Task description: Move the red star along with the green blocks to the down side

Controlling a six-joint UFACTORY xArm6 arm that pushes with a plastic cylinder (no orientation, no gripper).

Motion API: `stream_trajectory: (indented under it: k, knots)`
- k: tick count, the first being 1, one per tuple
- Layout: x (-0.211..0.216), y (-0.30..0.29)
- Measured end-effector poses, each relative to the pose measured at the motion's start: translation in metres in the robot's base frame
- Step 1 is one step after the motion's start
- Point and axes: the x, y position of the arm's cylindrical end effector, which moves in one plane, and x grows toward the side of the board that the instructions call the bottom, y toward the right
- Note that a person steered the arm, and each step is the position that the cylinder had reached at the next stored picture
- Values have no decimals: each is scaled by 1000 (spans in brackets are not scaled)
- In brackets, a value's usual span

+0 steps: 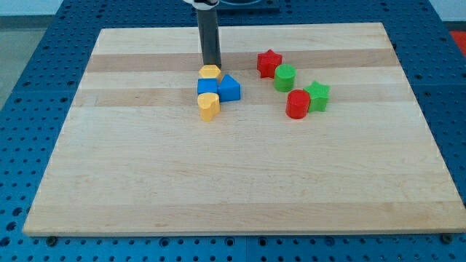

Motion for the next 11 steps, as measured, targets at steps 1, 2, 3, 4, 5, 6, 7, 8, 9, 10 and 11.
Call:
stream_trajectory:
  k: [1,2,3,4,5,6,7,8,9,10,11]
  knots:
    - [0,2]
    - [-5,4]
    - [-22,16]
    - [-25,47]
    - [-26,68]
    - [-22,80]
    - [-6,92]
    - [10,107]
    - [22,116]
    - [36,127]
    - [42,136]
